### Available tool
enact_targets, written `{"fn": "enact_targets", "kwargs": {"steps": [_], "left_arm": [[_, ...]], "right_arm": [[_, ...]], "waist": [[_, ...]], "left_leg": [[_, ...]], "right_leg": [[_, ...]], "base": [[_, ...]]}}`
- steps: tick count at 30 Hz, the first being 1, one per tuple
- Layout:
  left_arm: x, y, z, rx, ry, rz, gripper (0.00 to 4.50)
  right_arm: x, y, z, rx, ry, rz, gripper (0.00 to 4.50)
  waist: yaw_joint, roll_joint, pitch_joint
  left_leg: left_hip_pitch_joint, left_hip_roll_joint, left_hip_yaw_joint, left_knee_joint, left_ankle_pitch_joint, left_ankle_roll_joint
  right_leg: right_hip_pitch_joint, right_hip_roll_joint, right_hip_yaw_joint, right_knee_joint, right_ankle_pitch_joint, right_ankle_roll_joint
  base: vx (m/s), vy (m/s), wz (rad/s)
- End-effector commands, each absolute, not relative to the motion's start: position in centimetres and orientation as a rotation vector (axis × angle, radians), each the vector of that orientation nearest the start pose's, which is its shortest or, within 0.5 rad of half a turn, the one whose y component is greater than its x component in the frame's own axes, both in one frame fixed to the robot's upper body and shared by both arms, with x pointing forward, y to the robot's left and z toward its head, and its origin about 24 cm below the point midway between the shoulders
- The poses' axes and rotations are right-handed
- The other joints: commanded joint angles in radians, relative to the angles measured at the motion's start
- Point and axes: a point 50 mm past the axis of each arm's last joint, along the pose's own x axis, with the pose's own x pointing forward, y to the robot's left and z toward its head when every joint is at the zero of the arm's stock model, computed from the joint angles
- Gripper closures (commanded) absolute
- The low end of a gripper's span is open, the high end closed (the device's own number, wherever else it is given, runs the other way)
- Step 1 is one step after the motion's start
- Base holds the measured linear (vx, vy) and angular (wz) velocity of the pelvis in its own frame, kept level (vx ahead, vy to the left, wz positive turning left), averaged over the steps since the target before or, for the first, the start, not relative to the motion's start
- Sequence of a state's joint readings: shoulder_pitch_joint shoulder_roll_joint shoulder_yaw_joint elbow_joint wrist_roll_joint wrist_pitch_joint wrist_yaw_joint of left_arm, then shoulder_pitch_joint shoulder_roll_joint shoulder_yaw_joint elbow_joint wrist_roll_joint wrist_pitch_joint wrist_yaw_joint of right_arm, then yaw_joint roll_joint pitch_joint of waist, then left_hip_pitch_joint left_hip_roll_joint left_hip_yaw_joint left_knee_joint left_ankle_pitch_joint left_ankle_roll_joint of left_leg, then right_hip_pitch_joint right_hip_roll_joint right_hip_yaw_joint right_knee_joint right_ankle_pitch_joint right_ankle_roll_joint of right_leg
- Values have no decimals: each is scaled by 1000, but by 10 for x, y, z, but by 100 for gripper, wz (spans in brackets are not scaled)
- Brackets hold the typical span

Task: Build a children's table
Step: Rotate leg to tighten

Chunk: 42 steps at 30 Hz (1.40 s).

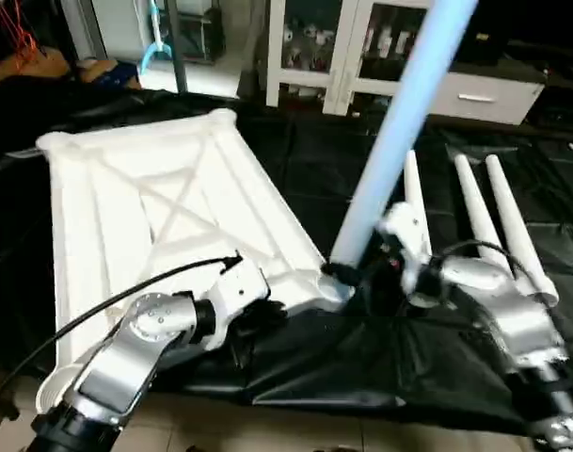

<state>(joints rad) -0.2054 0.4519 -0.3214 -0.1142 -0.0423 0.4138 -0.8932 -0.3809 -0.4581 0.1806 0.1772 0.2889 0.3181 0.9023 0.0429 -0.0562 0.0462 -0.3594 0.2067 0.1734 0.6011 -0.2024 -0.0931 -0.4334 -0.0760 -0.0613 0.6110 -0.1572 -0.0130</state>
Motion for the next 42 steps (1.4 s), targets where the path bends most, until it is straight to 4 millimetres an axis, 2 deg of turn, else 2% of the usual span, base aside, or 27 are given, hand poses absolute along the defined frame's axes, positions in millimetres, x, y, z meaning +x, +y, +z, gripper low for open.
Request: {"fn": "enact_targets", "kwargs": {"steps": [1,4,6,10,15,20,26,27,28,29,31,32,33,34,36,37,38,39,40,41,42], "left_arm": [[245,106,72,343,263,-1226,450],[244,102,72,341,261,-1240,450],[244,102,72,341,261,-1241,450],[243,102,72,334,263,-1252,450],[243,103,72,334,268,-1254,450],[242,104,71,338,281,-1257,450],[246,104,64,404,323,-1207,450],[252,103,58,440,354,-1141,450],[253,102,57,445,359,-1129,450],[256,100,55,445,372,-1095,450],[265,91,53,446,390,-1018,450],[266,90,53,446,391,-1015,450],[268,87,53,444,398,-993,450],[273,82,53,444,399,-957,450],[280,74,54,425,414,-886,450],[284,69,55,421,415,-845,450],[288,66,55,410,418,-803,450],[291,62,56,393,425,-769,450],[295,58,57,378,427,-732,450],[299,54,60,364,423,-694,450],[299,53,60,361,422,-687,450]], "right_arm": [[295,-160,77,-124,294,1031,98],[295,-157,74,-97,304,1045,109],[294,-157,74,-86,307,1051,139],[293,-156,74,-39,309,1064,157],[291,-155,73,-15,316,1079,203],[290,-158,70,1,338,1062,244],[297,-156,58,-28,368,925,251],[303,-151,51,-37,378,828,251],[304,-149,49,-38,380,812,252],[310,-145,45,-50,384,744,253],[323,-131,36,-45,402,582,255],[324,-130,36,-44,403,576,256],[328,-125,35,-37,408,534,257],[333,-118,33,-19,415,487,257],[341,-106,29,-13,439,378,257],[344,-102,27,-16,456,316,257],[347,-99,25,-21,464,246,258],[349,-96,23,-15,471,201,259],[350,-93,22,-3,477,149,259],[352,-89,21,5,480,92,259],[352,-87,20,6,481,82,259]], "waist": [[2,2,-56],[3,2,-56],[5,3,-58],[9,4,-59],[13,5,-59],[15,5,-58],[13,5,-58],[10,7,-60],[6,6,-57],[3,9,-56],[-16,7,-50],[-16,7,-50],[-22,7,-49],[-26,8,-50],[-37,8,-44],[-45,8,-47],[-55,13,-52],[-55,13,-52],[-58,16,-54],[-65,10,-52],[-65,10,-52]], "left_leg": [[-2,18,1,-73,-213,39],[-2,18,2,-72,-200,41],[0,19,2,-71,-187,40],[-1,19,2,-70,-172,45],[-1,19,3,-69,-154,48],[-1,19,3,-69,-163,40],[-4,18,2,-70,-163,31],[-4,18,1,-70,-168,20],[-4,17,2,-73,-170,14],[-2,14,-2,-74,-204,-1],[-2,10,-4,-76,-265,-22],[-2,10,-4,-76,-265,-22],[3,7,-12,-75,-321,-33],[6,7,-14,-74,-336,-35],[16,4,-18,-73,-392,-36],[22,1,-19,-67,-413,-34],[10,5,-27,-75,-392,-35],[10,5,-27,-75,-392,-35],[8,9,-30,-78,-391,-35],[13,10,-31,-79,-423,-31],[13,10,-31,-79,-423,-31]], "right_leg": [[61,-43,41,-77,-294,-151],[61,-44,41,-75,-285,-159],[60,-43,41,-73,-269,-162],[62,-44,41,-70,-239,-171],[64,-43,41,-66,-208,-182],[63,-44,40,-70,-243,-168],[63,-44,40,-71,-260,-157],[63,-45,40,-71,-280,-149],[61,-43,40,-75,-290,-145],[60,-44,37,-79,-344,-131],[53,-43,34,-92,-442,-106],[53,-43,34,-92,-442,-106],[53,-48,24,-105,-555,-62],[51,-50,22,-108,-572,-53],[42,-45,10,-122,-630,-25],[39,-46,6,-129,-642,-17],[54,-48,3,-121,-574,-32],[54,-48,3,-121,-574,-32],[56,-50,2,-117,-521,-48],[56,-50,-5,-122,-498,-62],[56,-50,-5,-122,-498,-62]], "base": [[0,0,0],[0,0,0],[0,0,0],[0,0,0],[0,0,0],[0,0,0],[0,0,0],[0,0,0],[0,0,0],[0,0,0],[0,0,0],[0,0,0],[0,0,0],[0,0,0],[0,0,0],[0,0,0],[0,0,0],[0,0,0],[0,0,0],[0,0,0],[0,0,0]]}}
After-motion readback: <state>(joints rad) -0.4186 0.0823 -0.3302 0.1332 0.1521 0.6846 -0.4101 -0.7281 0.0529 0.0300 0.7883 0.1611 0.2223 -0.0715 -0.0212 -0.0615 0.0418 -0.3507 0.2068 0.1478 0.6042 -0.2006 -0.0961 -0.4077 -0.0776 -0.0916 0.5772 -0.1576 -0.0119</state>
